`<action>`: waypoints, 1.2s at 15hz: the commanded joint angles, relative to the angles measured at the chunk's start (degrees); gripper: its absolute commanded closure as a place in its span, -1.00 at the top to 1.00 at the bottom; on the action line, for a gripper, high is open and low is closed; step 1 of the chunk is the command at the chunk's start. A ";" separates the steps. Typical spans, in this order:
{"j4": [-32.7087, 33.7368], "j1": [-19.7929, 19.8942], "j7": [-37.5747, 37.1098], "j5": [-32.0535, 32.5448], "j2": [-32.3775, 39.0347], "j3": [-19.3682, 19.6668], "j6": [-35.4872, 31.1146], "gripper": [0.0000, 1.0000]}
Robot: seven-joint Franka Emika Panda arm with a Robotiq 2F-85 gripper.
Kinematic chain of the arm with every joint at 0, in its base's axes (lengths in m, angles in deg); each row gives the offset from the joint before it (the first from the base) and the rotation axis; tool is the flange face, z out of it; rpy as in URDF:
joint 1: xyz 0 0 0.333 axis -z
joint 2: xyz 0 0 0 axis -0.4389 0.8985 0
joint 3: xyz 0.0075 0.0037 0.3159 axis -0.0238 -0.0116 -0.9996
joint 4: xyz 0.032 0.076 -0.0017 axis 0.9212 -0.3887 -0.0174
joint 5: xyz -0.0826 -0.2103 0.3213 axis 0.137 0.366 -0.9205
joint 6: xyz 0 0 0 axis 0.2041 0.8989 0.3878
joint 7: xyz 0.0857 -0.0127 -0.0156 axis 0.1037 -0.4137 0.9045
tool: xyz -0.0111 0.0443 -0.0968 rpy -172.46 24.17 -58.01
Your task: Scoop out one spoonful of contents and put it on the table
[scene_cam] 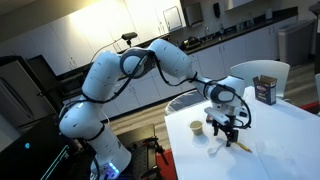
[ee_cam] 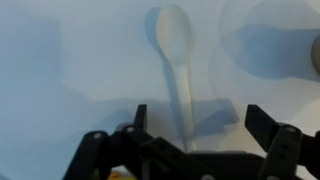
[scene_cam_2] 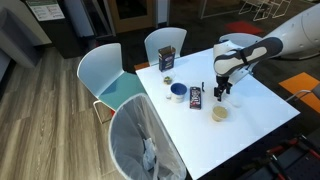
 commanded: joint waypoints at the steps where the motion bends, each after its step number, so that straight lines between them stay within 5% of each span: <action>1: -2.86 0.20 0.76 1.89 -0.25 -0.03 -5.38 1.00; 2: -3.04 0.30 0.55 1.78 -0.23 -0.05 -6.05 0.50; 4: -3.14 0.45 0.63 1.75 -0.71 -0.09 -6.14 0.33; 13: -3.91 0.10 -0.07 2.22 -3.34 0.18 -3.61 -1.00; 18: -2.75 -0.20 -0.26 2.28 -2.35 0.18 -1.71 -0.94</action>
